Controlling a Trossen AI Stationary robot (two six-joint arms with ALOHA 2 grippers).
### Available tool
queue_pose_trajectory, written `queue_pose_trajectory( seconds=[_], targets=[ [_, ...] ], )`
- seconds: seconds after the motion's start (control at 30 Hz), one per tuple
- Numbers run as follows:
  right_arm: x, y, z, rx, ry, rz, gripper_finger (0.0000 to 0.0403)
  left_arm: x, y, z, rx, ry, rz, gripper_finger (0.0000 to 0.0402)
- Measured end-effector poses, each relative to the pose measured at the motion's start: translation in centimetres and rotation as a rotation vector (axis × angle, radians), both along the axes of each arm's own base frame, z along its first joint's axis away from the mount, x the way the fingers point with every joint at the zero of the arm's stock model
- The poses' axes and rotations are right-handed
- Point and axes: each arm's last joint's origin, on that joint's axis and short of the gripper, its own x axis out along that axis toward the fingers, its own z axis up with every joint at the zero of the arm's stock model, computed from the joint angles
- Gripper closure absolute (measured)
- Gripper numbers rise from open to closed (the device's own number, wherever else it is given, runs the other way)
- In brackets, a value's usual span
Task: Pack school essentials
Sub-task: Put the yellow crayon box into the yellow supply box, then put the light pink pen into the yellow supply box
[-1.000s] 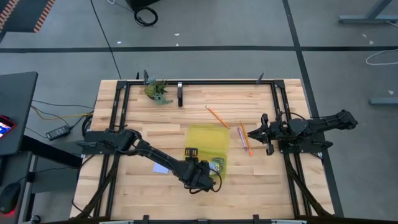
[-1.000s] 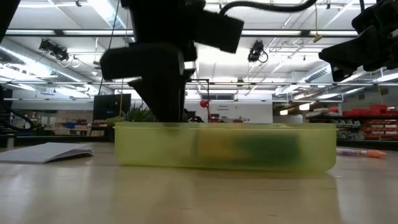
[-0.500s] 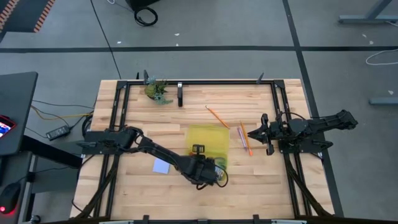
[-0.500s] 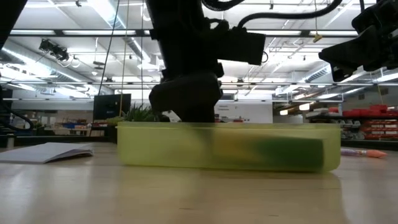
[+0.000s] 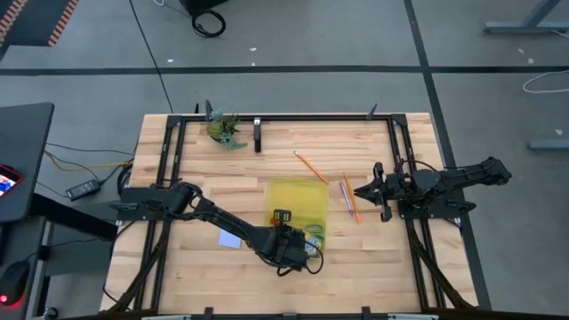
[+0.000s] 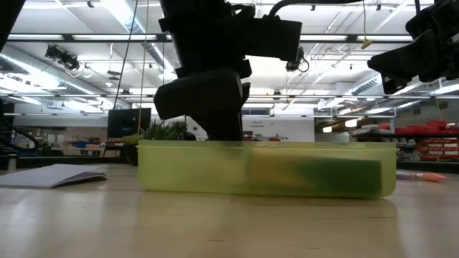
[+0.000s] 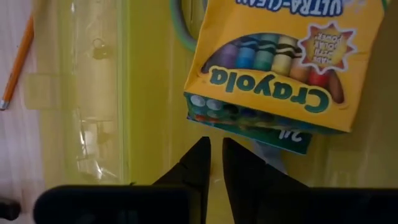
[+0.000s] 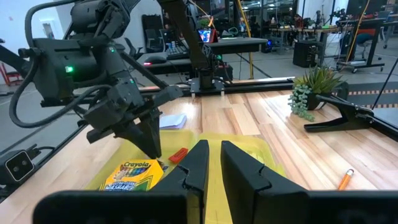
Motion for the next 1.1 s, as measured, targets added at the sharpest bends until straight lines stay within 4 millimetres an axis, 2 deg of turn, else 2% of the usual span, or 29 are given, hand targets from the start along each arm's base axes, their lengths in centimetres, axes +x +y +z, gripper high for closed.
queue_pose_trajectory(
  seconds=[0.1, 0.3, 0.5, 0.9, 1.1],
  targets=[
    [0.0, 0.0, 0.0, 0.000, 0.000, 0.000, 0.0352, 0.2, 0.0, 0.0, -0.005, -0.019, 0.003, 0.0358],
    [0.0, 0.0, 0.0, 0.000, 0.000, 0.000, 0.0352, 1.8, 0.2, -0.1, -0.053, -0.118, -0.045, 0.0363],
    [0.0, 0.0, 0.0, 0.000, -0.001, 0.000, 0.0352, 1.6, 0.5, 0.1, -0.052, -0.087, -0.039, 0.0365],
    [0.0, 0.0, 0.0, 0.000, 0.000, 0.000, 0.0352, -1.5, -0.5, 3.1, 0.028, 0.014, -0.132, 0.0398],
    [0.0, 0.0, 0.0, 0.000, 0.000, 0.000, 0.0352, -3.4, 0.3, 3.1, 0.047, 0.046, -0.149, 0.0391]
  ],
)
